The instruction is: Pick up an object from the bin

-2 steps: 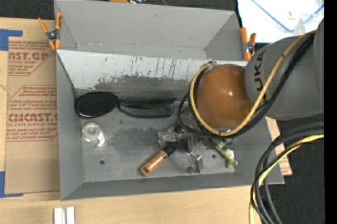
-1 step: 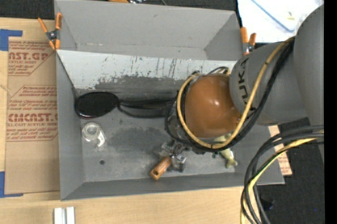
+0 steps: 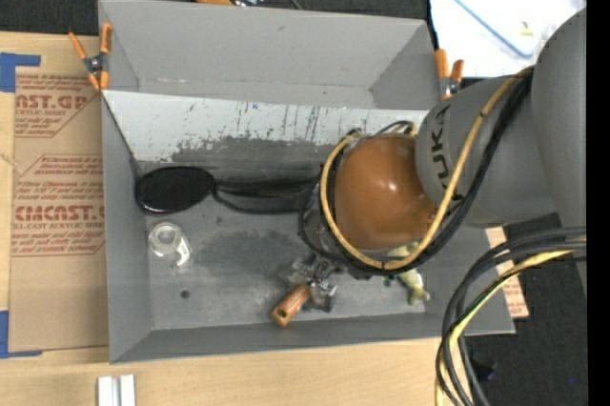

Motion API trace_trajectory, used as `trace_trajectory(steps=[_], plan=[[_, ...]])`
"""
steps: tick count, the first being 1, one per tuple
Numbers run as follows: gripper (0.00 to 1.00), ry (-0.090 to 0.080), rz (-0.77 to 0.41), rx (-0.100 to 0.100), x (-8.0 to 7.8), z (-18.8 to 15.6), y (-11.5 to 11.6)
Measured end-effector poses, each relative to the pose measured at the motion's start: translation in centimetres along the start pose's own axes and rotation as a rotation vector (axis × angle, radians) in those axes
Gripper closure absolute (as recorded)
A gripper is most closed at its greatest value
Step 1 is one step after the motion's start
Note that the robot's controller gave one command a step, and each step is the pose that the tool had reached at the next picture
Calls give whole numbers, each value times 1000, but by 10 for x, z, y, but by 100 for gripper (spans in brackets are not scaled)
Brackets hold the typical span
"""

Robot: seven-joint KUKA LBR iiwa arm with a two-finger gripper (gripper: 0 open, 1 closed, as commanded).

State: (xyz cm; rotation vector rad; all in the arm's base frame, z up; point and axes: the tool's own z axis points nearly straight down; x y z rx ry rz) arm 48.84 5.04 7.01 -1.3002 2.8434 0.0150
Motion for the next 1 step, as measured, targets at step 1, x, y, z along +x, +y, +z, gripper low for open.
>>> trace_trajectory(steps=[1], plan=[[100,-2,-184,-1,-13,1,-3]])
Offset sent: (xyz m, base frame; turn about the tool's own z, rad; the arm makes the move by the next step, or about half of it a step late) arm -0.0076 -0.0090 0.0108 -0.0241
